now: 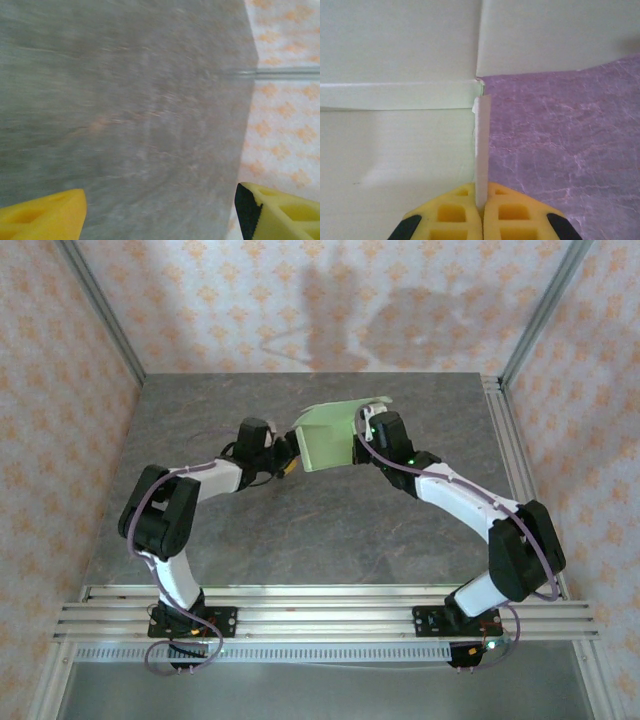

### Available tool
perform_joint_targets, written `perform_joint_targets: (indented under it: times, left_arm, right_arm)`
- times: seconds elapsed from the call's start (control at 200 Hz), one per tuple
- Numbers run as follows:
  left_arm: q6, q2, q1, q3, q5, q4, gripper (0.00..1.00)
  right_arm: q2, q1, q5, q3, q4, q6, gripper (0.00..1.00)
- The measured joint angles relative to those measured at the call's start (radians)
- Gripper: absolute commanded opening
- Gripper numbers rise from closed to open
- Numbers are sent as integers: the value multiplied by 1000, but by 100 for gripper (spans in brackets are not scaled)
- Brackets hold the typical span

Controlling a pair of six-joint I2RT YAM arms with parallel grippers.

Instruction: Fold the paper box

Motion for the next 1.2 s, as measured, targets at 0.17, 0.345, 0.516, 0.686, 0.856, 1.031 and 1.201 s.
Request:
perform_joint_targets:
  times: [0.17, 0.345, 0.516, 0.686, 0.856, 1.031, 1.201]
  left_arm:
    - [46, -97, 48, -56, -56, -53, 81]
    - [118, -213, 68, -58, -96, -123, 82]
    - [166, -257, 93, -62, -119, -179, 82]
    - [188, -262, 109, -72, -123, -224, 82]
    - [203, -262, 115, -72, -122, -235, 82]
    - [204, -262, 118, -72, -122, -243, 82]
    - [204, -262, 118, -72, -122, -243, 82]
  right_arm:
    - [10, 0, 32, -45, 1, 26, 0]
    - [86, 14, 95, -55, 0, 42, 0]
    - [198, 73, 179, -50, -34, 68, 0]
    - [280, 101, 240, -50, -57, 103, 0]
    - [317, 106, 301, -16, -62, 121, 0]
    - [358, 118, 370, 27, -84, 128, 0]
    - [387, 131, 433, 60, -109, 129, 1]
